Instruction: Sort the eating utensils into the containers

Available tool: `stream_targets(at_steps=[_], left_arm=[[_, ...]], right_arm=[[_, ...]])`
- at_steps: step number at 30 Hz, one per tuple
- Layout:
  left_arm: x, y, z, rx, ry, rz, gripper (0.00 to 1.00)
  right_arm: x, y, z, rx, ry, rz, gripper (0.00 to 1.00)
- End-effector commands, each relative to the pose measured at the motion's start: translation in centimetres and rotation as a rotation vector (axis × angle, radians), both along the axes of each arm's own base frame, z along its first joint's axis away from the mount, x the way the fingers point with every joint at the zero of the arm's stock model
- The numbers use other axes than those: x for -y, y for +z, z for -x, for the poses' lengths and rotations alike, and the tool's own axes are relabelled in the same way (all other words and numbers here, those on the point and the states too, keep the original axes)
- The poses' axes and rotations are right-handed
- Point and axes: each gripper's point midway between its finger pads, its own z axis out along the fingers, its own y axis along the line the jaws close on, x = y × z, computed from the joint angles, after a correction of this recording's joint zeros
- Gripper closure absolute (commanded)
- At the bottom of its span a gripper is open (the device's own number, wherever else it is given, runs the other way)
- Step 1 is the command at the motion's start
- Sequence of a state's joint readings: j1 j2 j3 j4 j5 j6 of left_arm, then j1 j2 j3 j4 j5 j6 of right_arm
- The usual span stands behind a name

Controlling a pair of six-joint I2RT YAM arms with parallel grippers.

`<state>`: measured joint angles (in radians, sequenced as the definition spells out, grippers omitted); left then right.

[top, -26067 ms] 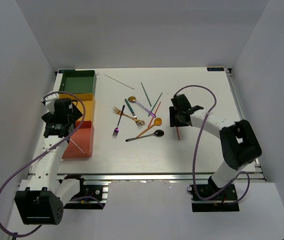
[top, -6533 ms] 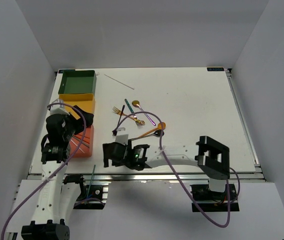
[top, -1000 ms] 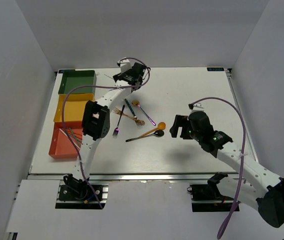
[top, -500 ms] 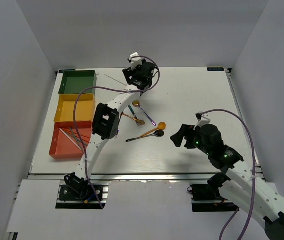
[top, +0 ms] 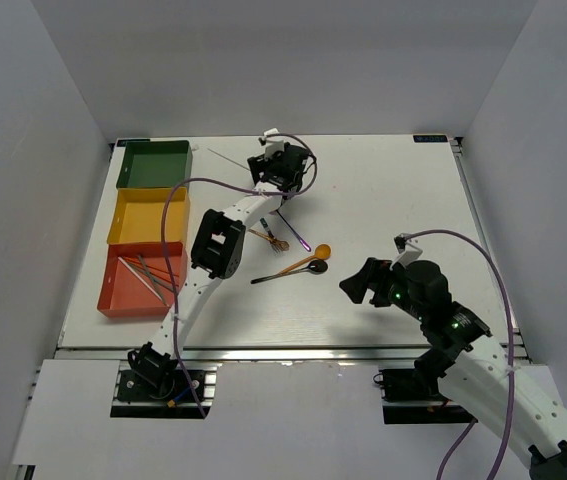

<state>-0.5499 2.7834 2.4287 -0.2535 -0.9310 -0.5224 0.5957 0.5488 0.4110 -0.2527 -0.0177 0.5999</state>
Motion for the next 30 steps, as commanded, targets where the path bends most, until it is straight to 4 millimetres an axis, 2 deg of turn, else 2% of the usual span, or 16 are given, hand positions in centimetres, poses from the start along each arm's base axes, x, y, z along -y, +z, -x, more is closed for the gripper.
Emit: stream_targets(at_steps=[1, 4, 9, 15, 18, 19, 22, 28, 30], left_arm=[[-1.4, 3.6, -0.2, 0.042, 0.056, 0.018, 0.06], [-3.2, 1.8, 0.0, -0.007, 0.085, 0.018, 0.07], [-4.9, -0.3, 0.3, -0.068, 0.107, 0.052, 0.15], [-5.8, -0.7, 1.2, -0.122, 0.117, 0.019, 0.31], [-6.1, -1.2, 1.6, -0.169, 0.095, 0.017, 0.42], [-6.3, -1.5, 1.7, -0.185, 0.089, 0.021, 0.51], [-6.5, -1.9, 2.5, -0.239, 0.07, 0.02, 0.6], [-7.2, -1.3, 4.0, -0.274, 0.048, 0.028, 0.63], [-6.9, -1.5, 4.1, -0.297, 0.017, 0.042, 0.7]], right_arm=[[-0.4, 0.6, -0.1, 0.019, 0.007, -0.037, 0.11], [-0.4, 0.2, -0.2, 0.015, 0.005, -0.032, 0.11], [-0.5, -0.2, -0.3, 0.01, 0.006, -0.028, 0.11], [-0.6, 0.0, -0.4, 0.011, 0.007, -0.035, 0.11], [-0.8, 0.3, -0.4, 0.015, 0.01, -0.046, 0.11], [-0.8, 0.2, -0.4, 0.015, 0.013, -0.047, 0.11], [-1.1, 0.3, -0.4, 0.011, 0.021, -0.056, 0.11], [-1.3, 0.5, -0.2, 0.006, 0.03, -0.072, 0.11], [-1.3, 0.5, -0.2, 0.006, 0.028, -0.073, 0.11]])
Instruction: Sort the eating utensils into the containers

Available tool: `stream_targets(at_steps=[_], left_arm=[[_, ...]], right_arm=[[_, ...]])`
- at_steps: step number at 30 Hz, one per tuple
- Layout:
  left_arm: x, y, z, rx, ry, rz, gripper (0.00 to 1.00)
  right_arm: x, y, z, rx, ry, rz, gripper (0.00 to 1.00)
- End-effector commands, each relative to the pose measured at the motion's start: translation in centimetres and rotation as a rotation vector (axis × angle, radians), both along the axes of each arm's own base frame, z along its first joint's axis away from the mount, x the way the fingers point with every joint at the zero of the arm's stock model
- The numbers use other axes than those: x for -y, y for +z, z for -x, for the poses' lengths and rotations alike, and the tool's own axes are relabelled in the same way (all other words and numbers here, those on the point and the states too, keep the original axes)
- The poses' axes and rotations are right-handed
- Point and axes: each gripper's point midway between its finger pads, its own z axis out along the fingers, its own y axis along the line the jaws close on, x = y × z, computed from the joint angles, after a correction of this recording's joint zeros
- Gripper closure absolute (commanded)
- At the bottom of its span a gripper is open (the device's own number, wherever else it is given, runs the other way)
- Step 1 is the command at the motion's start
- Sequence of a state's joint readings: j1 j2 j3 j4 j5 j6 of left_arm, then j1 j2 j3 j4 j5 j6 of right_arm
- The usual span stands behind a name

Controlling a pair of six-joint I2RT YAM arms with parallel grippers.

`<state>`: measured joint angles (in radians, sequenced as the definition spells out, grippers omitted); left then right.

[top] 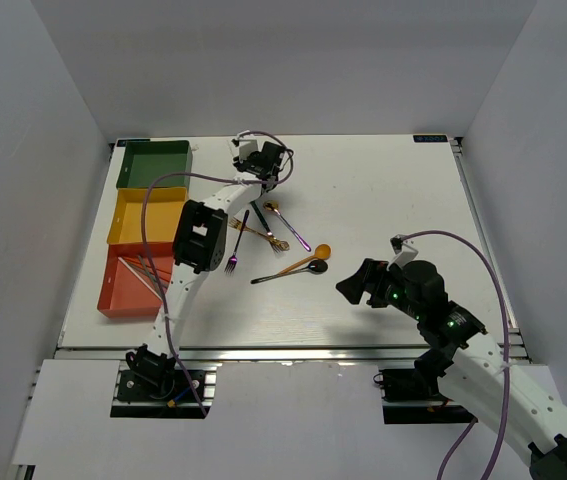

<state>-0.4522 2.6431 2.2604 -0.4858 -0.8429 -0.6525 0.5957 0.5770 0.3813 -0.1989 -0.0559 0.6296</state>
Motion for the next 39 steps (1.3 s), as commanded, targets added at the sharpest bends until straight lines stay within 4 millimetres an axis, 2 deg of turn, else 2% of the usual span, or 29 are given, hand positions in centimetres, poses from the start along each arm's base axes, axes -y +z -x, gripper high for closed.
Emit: stream_targets(at_steps=[1, 2, 3, 5, 7, 11, 13, 16, 17, 19, 20, 24, 26, 33, 34, 37, 38, 39], left_arm=[[0.0, -0.3, 1.6, -0.109, -0.073, 0.028, 0.73], [0.2, -0.5, 1.7, -0.124, -0.089, 0.033, 0.76], [0.3, -0.7, 1.8, -0.138, -0.1, 0.038, 0.85], [0.8, -1.3, 2.1, -0.165, -0.127, 0.056, 0.87], [0.9, -1.9, 2.6, -0.188, -0.141, 0.067, 0.98], [1.0, -2.3, 3.1, -0.2, -0.165, 0.106, 1.0], [1.0, -1.6, 2.9, -0.174, -0.168, 0.12, 1.0], [0.9, 1.5, 2.8, -0.102, -0.175, 0.135, 1.0], [0.8, 3.6, 2.7, -0.061, -0.18, 0.143, 1.0], [0.7, 5.8, 2.8, -0.02, -0.184, 0.149, 1.0], [0.7, 7.9, 3.0, 0.019, -0.198, 0.155, 1.0], [0.0, 12.1, 3.6, 0.096, -0.21, 0.148, 1.0], [-0.3, 13.5, 4.0, 0.117, -0.217, 0.134, 1.0], [-1.0, 15.4, 5.6, 0.119, -0.219, 0.135, 1.0], [-1.2, 14.9, 6.1, 0.105, -0.217, 0.135, 1.0], [-2.2, 16.2, 8.1, 0.105, -0.169, 0.16, 1.0], [-3.5, 15.1, 9.6, 0.065, -0.125, 0.132, 1.0], [-4.2, 17.1, 10.8, 0.111, -0.084, 0.167, 1.0]], right_arm=[[-0.4, 1.3, -0.3, 0.035, 0.004, -0.043, 0.11], [-0.4, 1.3, -0.3, 0.036, 0.004, -0.043, 0.11], [-0.4, 1.3, -0.3, 0.035, 0.002, -0.042, 0.11], [-0.3, 1.4, -0.3, 0.035, -0.001, -0.037, 0.11], [-0.3, 1.5, -0.3, 0.034, -0.003, -0.033, 0.11], [0.0, 1.7, -0.4, 0.039, -0.015, -0.027, 0.1], [0.1, 1.8, -0.4, 0.043, -0.019, -0.027, 0.11], [0.1, 1.9, -0.3, 0.041, -0.017, -0.026, 0.11], [0.1, 1.9, -0.3, 0.041, -0.018, -0.027, 0.11], [0.0, 1.9, -0.3, 0.039, -0.013, -0.027, 0.11], [0.0, 1.9, -0.4, 0.038, -0.015, -0.026, 0.11], [0.0, 1.8, -0.5, 0.033, -0.019, -0.024, 0.11], [-0.1, 1.9, -0.6, 0.033, -0.022, -0.029, 0.11], [-0.1, 1.8, -0.8, 0.028, -0.026, -0.027, 0.11], [-0.1, 1.8, -0.9, 0.028, -0.029, -0.025, 0.11], [-0.1, 1.9, -1.0, 0.03, -0.031, -0.019, 0.11], [-0.1, 2.0, -1.0, 0.034, -0.031, -0.018, 0.11], [-0.1, 2.2, -1.1, 0.038, -0.031, -0.012, 0.11]])
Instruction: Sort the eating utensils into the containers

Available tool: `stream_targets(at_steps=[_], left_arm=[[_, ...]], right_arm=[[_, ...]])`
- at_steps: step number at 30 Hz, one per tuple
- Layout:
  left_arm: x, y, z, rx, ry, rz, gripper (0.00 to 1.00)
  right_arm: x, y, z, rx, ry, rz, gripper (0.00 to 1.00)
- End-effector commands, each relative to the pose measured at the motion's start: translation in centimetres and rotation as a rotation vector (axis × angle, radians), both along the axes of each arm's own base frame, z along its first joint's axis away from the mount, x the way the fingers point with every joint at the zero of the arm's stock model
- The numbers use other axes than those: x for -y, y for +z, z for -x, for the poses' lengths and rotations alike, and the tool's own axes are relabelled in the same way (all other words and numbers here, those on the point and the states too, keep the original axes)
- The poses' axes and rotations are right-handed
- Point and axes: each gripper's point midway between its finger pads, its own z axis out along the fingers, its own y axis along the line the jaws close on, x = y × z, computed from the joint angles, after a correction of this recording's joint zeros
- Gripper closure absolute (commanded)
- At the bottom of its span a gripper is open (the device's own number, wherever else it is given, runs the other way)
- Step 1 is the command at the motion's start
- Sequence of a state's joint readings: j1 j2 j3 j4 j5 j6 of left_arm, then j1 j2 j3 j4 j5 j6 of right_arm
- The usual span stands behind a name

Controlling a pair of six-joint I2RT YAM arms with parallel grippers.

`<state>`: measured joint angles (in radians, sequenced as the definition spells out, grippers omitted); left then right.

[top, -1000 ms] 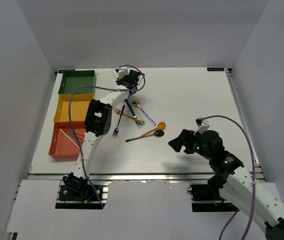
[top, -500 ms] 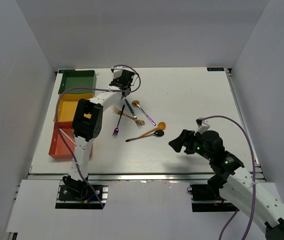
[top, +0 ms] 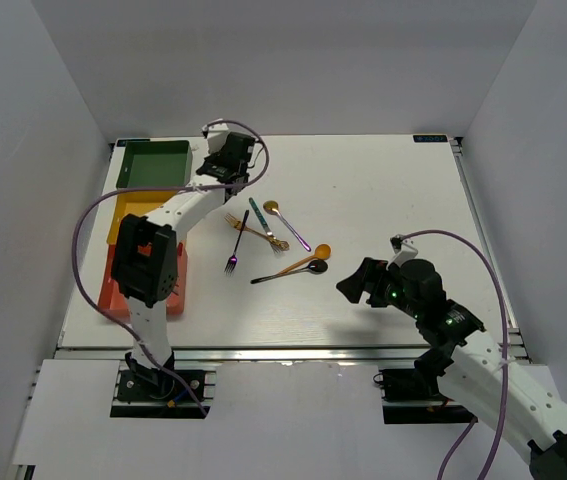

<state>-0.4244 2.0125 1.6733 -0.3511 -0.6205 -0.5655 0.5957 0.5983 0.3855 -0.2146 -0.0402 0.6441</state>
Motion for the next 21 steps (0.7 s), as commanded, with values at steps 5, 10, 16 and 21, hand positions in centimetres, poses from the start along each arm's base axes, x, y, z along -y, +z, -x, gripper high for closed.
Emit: stream_targets(at_steps=[5, 10, 16, 21], left_arm=[[-6.5, 4.5, 10.6, 0.077, 0.238, 0.092, 1.0], [-10.4, 5.0, 17.8, 0.123, 0.319, 0.123, 1.0], [-13.0, 4.0, 22.9, 0.088, 0.353, 0.1, 1.0], [-14.9, 2.7, 26.9, 0.091, 0.392, 0.123, 1.0]], right_arm=[[0.0, 3.4, -1.5, 0.088, -0.015, 0.006, 0.11], [0.5, 4.2, -2.4, 0.112, -0.045, 0.043, 0.11], [0.4, 4.3, -2.7, 0.107, -0.056, 0.044, 0.11], [0.6, 4.2, -3.1, 0.101, -0.074, 0.061, 0.11]])
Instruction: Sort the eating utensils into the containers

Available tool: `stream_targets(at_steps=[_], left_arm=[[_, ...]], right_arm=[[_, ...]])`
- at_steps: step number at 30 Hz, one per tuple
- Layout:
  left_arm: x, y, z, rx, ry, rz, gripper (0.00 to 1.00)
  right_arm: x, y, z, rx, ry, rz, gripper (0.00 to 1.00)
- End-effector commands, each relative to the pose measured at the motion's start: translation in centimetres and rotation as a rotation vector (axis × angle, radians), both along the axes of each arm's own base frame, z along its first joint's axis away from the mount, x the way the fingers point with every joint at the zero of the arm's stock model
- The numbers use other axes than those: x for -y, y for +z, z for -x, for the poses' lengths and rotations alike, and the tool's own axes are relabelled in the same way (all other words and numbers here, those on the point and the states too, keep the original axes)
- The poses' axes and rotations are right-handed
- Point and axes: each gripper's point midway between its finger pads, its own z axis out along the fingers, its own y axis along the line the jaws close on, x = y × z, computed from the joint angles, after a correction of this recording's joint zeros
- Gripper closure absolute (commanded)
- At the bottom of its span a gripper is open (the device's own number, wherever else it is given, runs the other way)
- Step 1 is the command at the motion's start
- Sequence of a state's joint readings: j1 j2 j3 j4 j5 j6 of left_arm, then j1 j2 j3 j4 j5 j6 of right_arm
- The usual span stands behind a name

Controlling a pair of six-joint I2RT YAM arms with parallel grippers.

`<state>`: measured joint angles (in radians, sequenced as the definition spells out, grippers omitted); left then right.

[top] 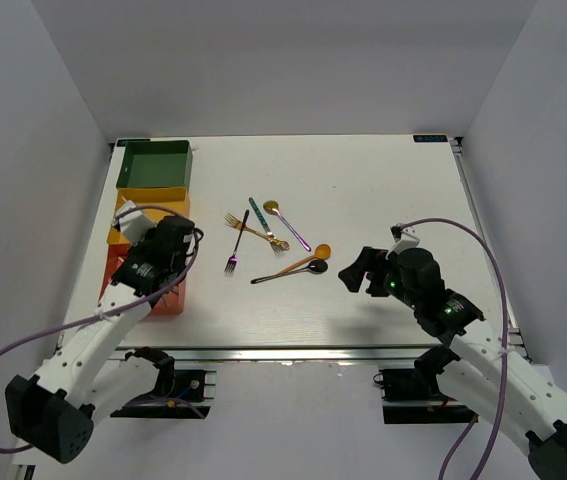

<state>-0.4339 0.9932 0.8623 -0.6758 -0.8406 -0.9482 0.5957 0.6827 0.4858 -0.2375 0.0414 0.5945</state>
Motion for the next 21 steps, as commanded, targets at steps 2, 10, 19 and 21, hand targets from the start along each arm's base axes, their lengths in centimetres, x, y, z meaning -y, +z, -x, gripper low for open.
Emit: stream_targets(at_steps=[2, 10, 19, 21], left_arm=[[-2.0, -1.5, 3.5, -0.018, 0.051, -0.004, 1.0], [-3.0, -3.8, 5.8, -0.062, 0.067, -0.011, 1.0], [-2.8, -7.0, 6.6, -0.087, 0.088, 0.038, 1.0], [-3.0, -7.0, 6.8, -0.089, 0.1, 0.034, 1.0]], right_arm=[[0.1, 2.3, -1.1, 0.055, -0.026, -0.004, 0.11], [0.4, 1.5, -1.1, 0.04, -0.046, -0.001, 0.11], [0.1, 1.0, -1.6, 0.028, -0.045, 0.017, 0.11], [0.1, 1.1, -1.7, 0.033, -0.046, 0.016, 0.11]])
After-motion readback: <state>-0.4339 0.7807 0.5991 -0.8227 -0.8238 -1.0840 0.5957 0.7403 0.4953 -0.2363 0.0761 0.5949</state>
